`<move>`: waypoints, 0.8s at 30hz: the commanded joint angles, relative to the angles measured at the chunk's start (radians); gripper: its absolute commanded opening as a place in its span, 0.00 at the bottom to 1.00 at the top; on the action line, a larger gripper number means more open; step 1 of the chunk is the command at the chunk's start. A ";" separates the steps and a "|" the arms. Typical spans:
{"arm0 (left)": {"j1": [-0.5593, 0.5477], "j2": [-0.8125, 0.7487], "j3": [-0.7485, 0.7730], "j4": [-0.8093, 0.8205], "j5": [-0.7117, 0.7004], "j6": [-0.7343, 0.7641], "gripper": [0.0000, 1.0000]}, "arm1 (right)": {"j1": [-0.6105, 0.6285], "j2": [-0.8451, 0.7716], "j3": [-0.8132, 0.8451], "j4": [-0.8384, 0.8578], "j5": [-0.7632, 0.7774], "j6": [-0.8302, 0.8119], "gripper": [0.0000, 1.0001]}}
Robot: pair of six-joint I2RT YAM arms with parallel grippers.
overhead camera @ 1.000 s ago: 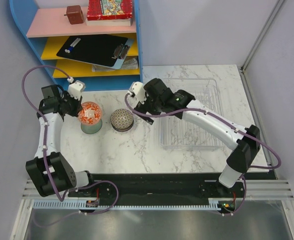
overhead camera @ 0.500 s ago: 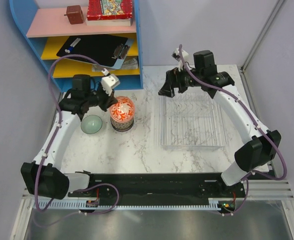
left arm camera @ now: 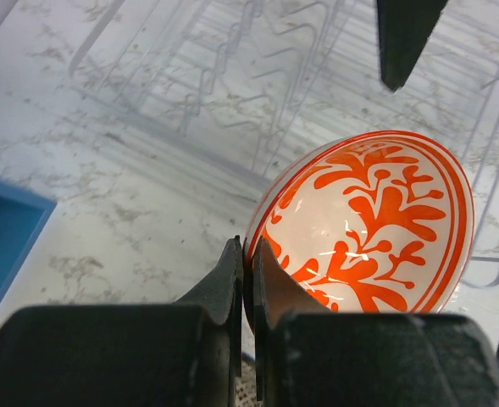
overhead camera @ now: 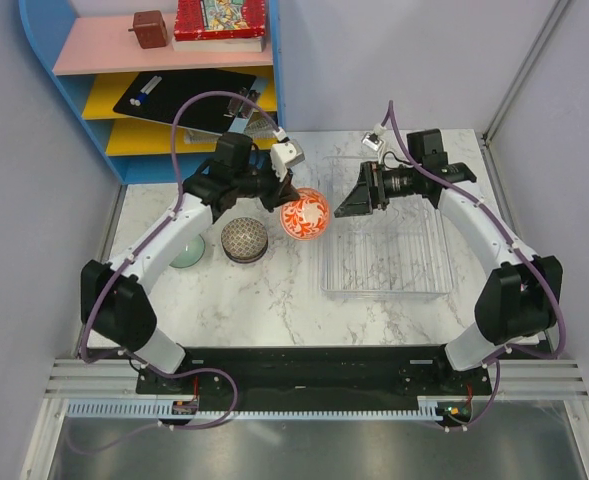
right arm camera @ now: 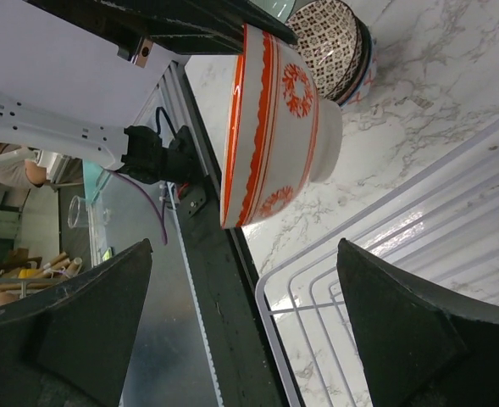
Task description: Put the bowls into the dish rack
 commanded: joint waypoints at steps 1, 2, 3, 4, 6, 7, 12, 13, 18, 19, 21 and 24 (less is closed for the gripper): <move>-0.024 0.045 0.125 0.080 0.173 -0.100 0.02 | -0.004 0.002 -0.014 0.034 -0.091 -0.031 0.98; -0.027 0.066 0.142 0.078 0.187 -0.110 0.02 | -0.004 0.009 -0.017 0.032 -0.091 -0.037 0.98; -0.029 0.072 0.145 0.078 0.202 -0.114 0.02 | -0.004 0.015 -0.018 0.034 -0.086 -0.041 0.98; -0.036 0.078 0.148 0.074 0.224 -0.118 0.02 | -0.006 0.017 -0.028 0.032 -0.077 -0.045 0.98; -0.042 0.086 0.153 0.071 0.247 -0.119 0.02 | -0.007 0.026 -0.040 0.031 -0.065 -0.065 0.98; -0.045 0.086 0.154 0.066 0.250 -0.122 0.02 | -0.014 0.029 -0.043 0.028 -0.060 -0.070 0.98; -0.047 0.091 0.167 0.057 0.294 -0.133 0.02 | -0.020 0.058 -0.043 0.014 -0.086 -0.093 0.97; -0.047 0.095 0.174 0.055 0.302 -0.136 0.02 | -0.020 0.063 -0.040 0.012 -0.094 -0.094 0.98; -0.056 0.112 0.193 0.054 0.321 -0.153 0.02 | -0.020 0.088 -0.026 0.014 -0.175 -0.084 0.98; -0.058 0.120 0.197 0.051 0.321 -0.154 0.02 | -0.020 0.095 -0.026 0.012 -0.190 -0.082 0.98; -0.062 0.125 0.202 0.052 0.322 -0.159 0.02 | -0.020 0.100 -0.028 0.015 -0.206 -0.084 0.98; -0.067 0.132 0.210 0.049 0.324 -0.162 0.02 | -0.020 0.109 -0.028 0.017 -0.201 -0.081 0.98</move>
